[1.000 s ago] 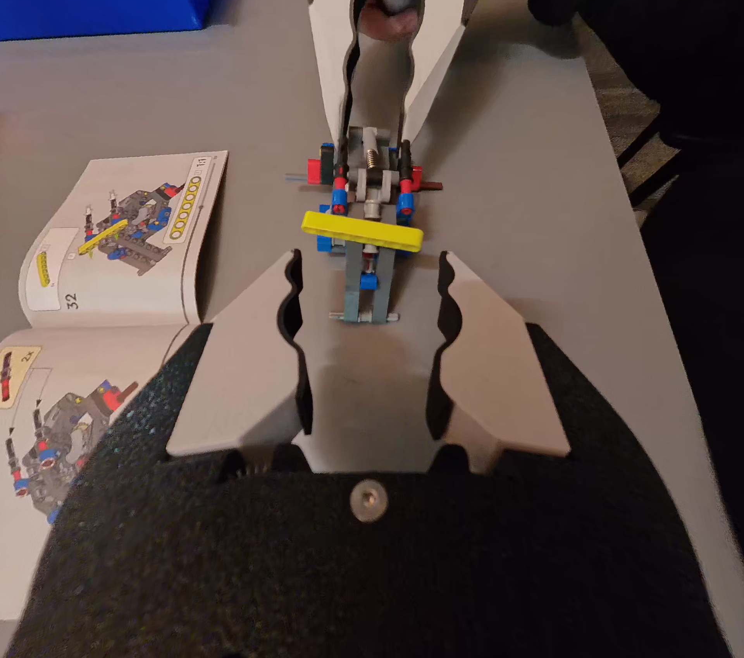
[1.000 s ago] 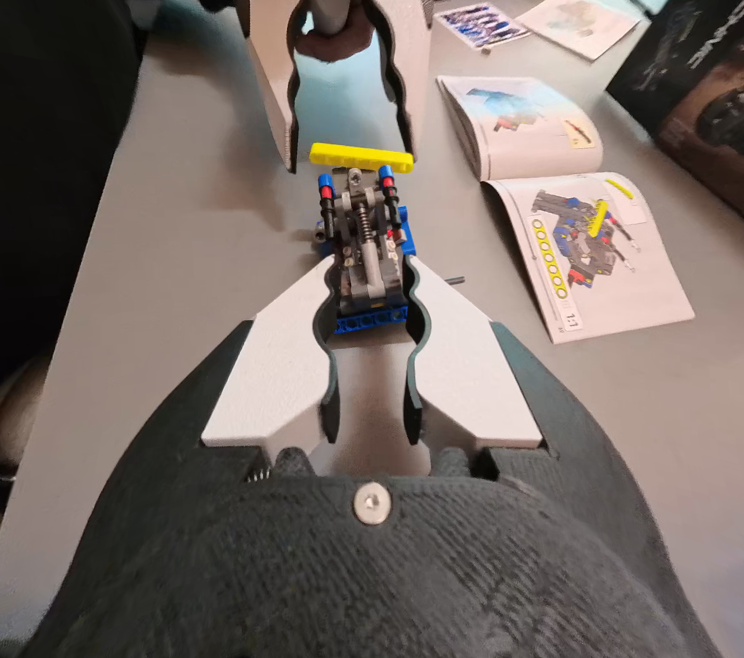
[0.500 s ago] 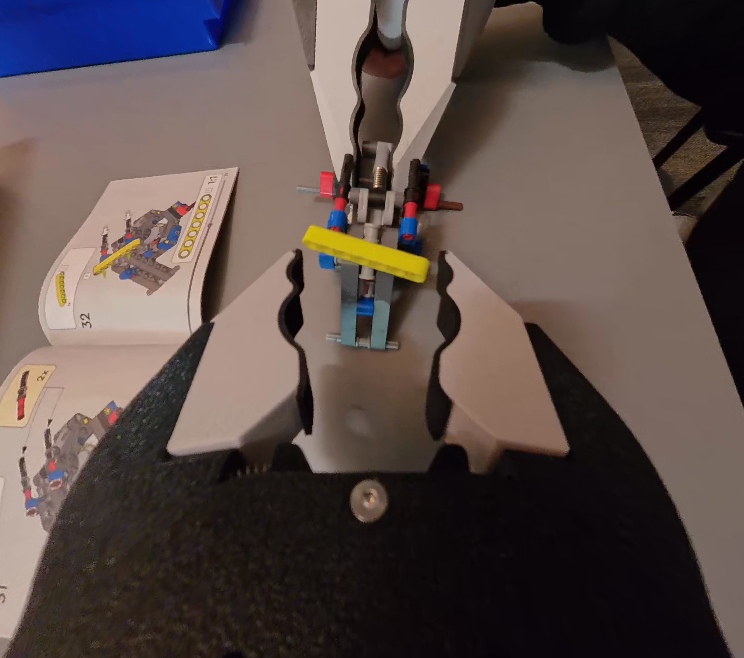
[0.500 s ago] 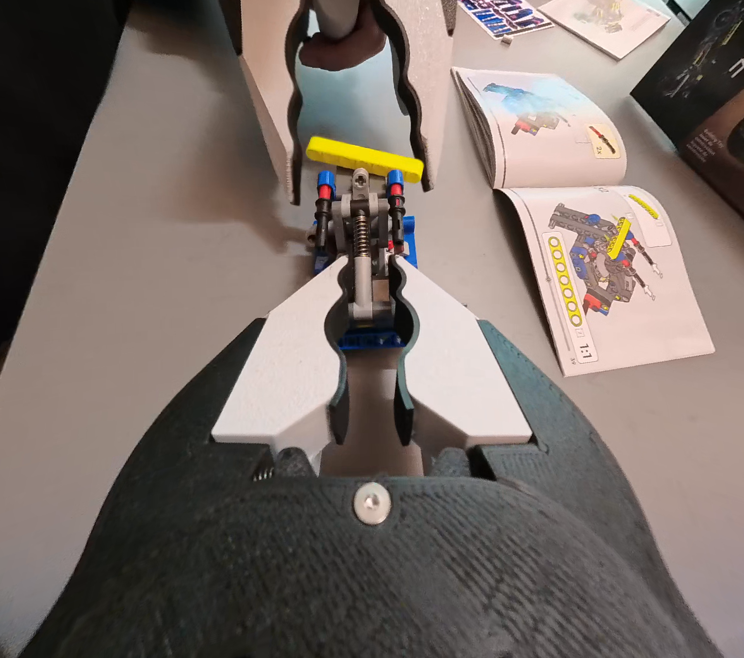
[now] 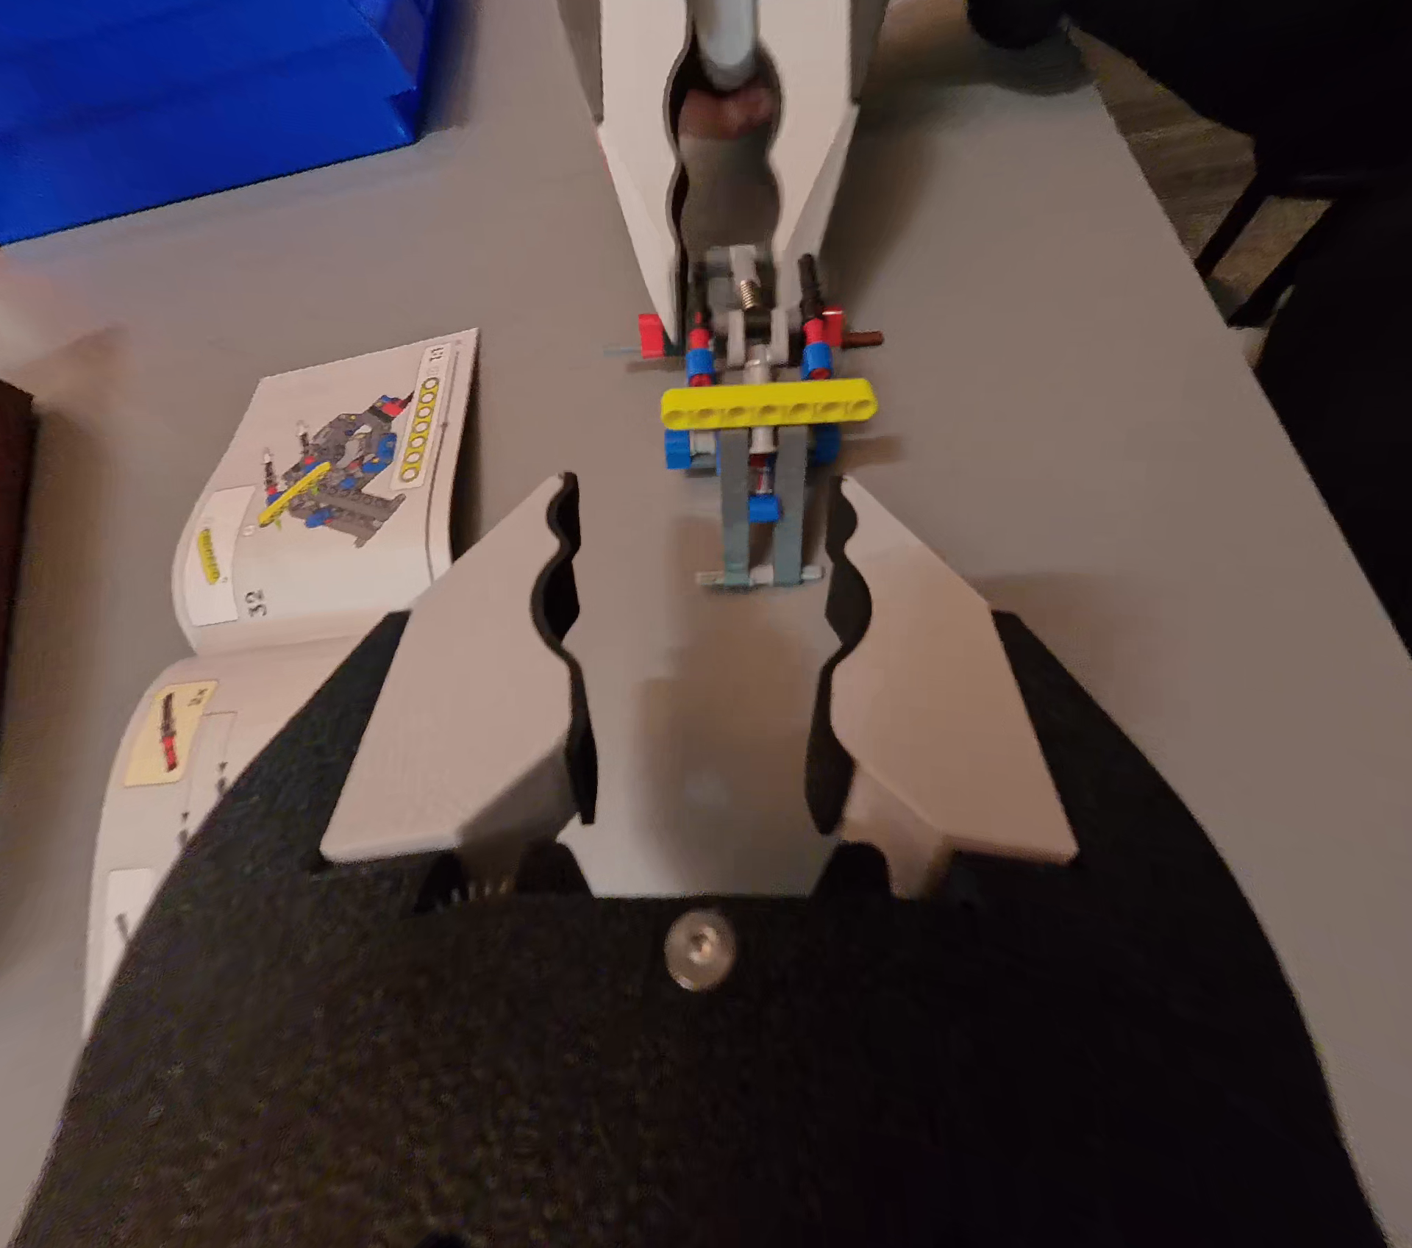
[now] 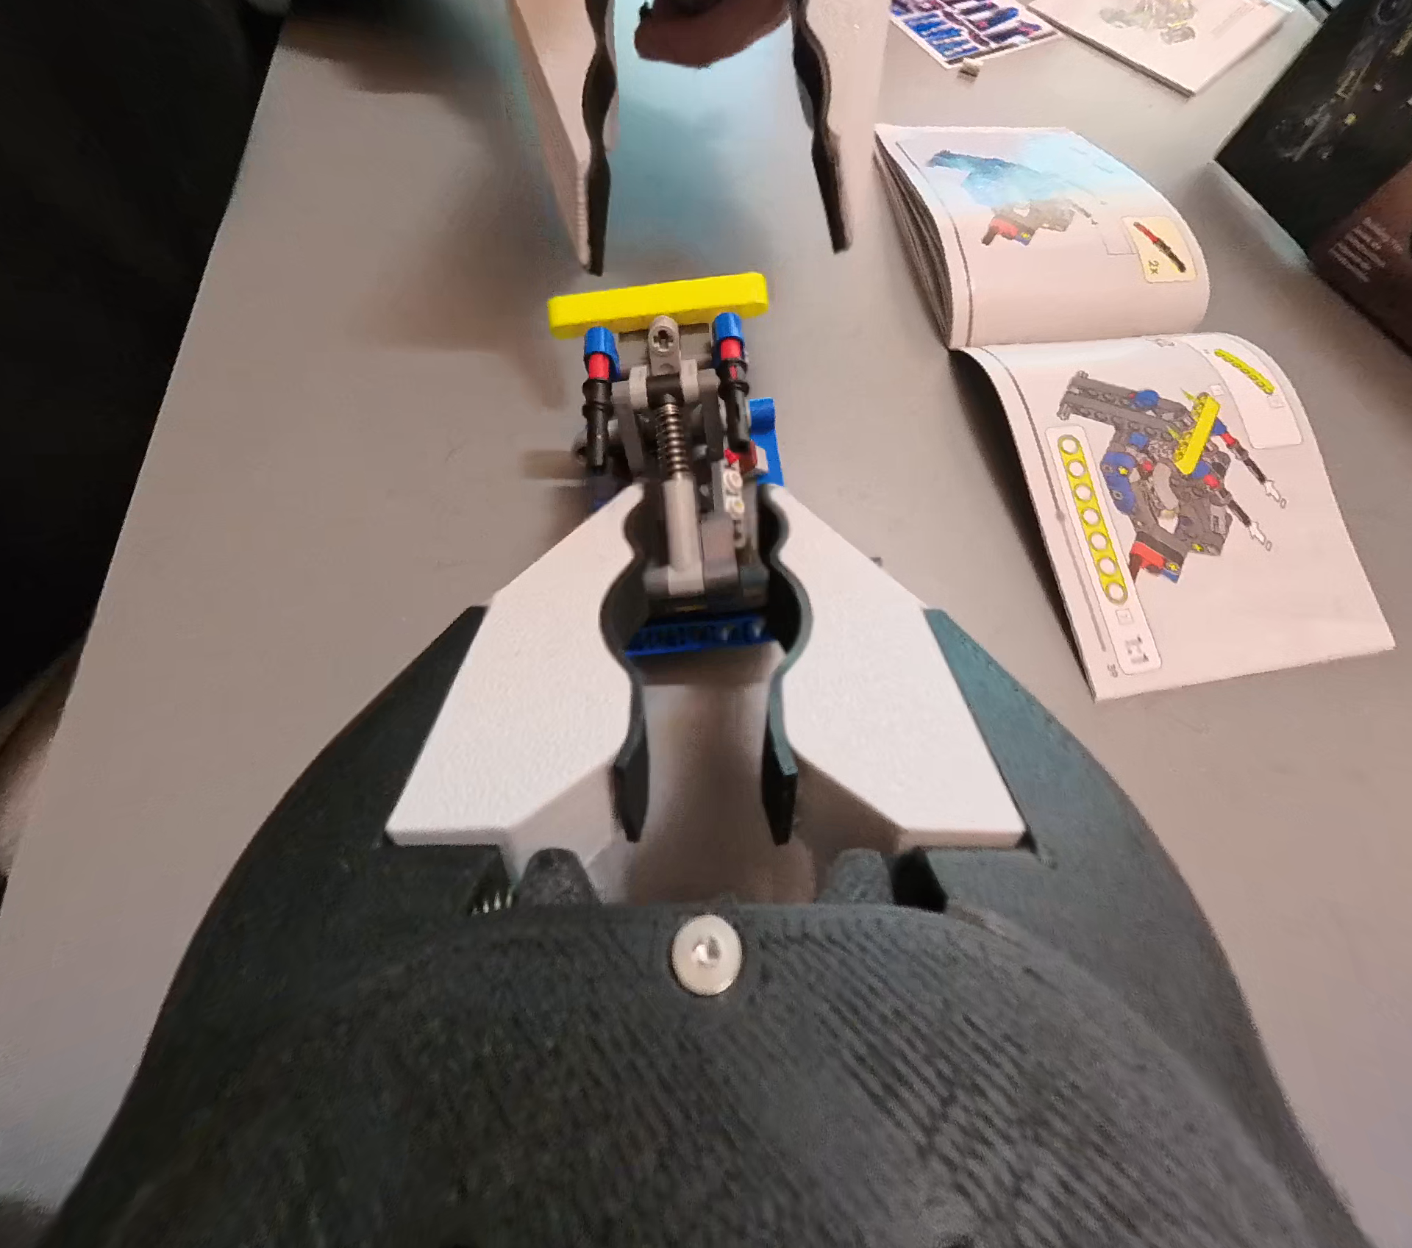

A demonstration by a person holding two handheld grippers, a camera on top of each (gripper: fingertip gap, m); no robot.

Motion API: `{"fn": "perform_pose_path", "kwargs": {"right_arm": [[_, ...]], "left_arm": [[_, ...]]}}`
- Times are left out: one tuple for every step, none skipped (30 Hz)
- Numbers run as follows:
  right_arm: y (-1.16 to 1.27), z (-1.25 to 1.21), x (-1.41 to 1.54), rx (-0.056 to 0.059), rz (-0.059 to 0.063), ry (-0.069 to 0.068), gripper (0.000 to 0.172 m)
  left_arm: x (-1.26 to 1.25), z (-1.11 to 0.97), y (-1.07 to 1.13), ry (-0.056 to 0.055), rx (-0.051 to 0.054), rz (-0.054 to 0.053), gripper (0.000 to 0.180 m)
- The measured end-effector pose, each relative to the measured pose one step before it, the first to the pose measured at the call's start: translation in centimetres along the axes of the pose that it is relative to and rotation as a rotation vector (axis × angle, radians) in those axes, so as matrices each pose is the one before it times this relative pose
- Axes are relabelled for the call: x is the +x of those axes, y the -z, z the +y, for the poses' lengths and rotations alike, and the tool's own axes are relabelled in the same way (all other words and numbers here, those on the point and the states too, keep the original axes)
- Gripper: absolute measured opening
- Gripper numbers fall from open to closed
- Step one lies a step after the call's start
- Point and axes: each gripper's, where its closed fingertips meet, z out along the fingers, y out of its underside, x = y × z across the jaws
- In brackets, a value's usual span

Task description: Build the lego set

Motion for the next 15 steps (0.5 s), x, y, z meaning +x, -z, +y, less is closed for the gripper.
{"fn": "perform_pose_path", "kwargs": {"right_arm": [[0.449, 0.218, 0.103, -0.0112, 0.0247, -0.0309, 0.033], [0.684, 0.350, 0.129, -0.0236, 0.0373, -0.0385, 0.039], [0.830, 0.354, 0.107, -0.0224, 0.0482, -0.0364, 0.048], [0.930, 0.248, 0.183, -0.0058, 0.0630, -0.0432, 0.055], [0.996, 0.266, 0.315, -0.0025, 0.0781, -0.0541, 0.059], [0.923, 0.188, 0.326, 0.0068, 0.0834, -0.0573, 0.063], [0.796, 0.067, 0.078, 0.0190, 0.0713, -0.0517, 0.064], [0.631, 0.118, -0.258, 0.0157, 0.0547, -0.0395, 0.064], [0.425, 0.180, -0.418, 0.0063, 0.0510, -0.0284, 0.064], [0.156, 0.196, -0.648, -0.0024, 0.0423, -0.0267, 0.065], [-0.158, 0.166, -0.918, -0.0091, 0.0301, -0.0366, 0.066], [-0.402, 0.154, -0.970, -0.0156, 0.0309, -0.0570, 0.069], [-0.550, -0.042, -1.227, -0.0068, 0.0188, -0.0550, 0.074], [-0.554, -0.326, -1.238, 0.0174, 0.0217, -0.0387, 0.081], [-0.430, -0.408, -0.715, 0.0285, 0.0468, -0.0207, 0.085]], "left_arm": [[-0.212, 0.182, 0.165, 0.0014, -0.0004, -0.0050, 0.062], [-0.042, 0.133, 0.166, 0.0032, 0.0016, 0.0086, 0.062], [-0.098, 0.066, 0.177, -0.0012, 0.0042, 0.0068, 0.062], [-0.186, -0.024, 0.158, -0.0088, 0.0106, 0.0026, 0.062], [-0.109, -0.097, 0.126, -0.0114, 0.0174, 0.0104, 0.062], [-0.023, -0.095, 0.046, -0.0028, 0.0164, 0.0214, 0.062], [0.104, -0.035, -0.048, 0.0090, 0.0105, 0.0353, 0.062], [0.220, 0.033, -0.158, 0.0136, 0.0067, 0.0479, 0.065], [0.163, 0.102, -0.244, 0.0124, 0.0010, 0.0484, 0.068], [0.127, 0.161, -0.292, 0.0100, -0.0059, 0.0458, 0.069], [0.158, 0.081, -0.313, 0.0093, -0.0064, 0.0427, 0.069], [0.203, -0.034, -0.326, 0.0100, -0.0055, 0.0349, 0.069], [0.149, 0.006, -0.377, 0.0057, -0.0081, 0.0207, 0.069], [0.008, 0.101, -0.427, -0.0048, -0.0109, 0.0030, 0.069], [-0.152, 0.109, -0.428, -0.0106, -0.0068, -0.0127, 0.069]]}}
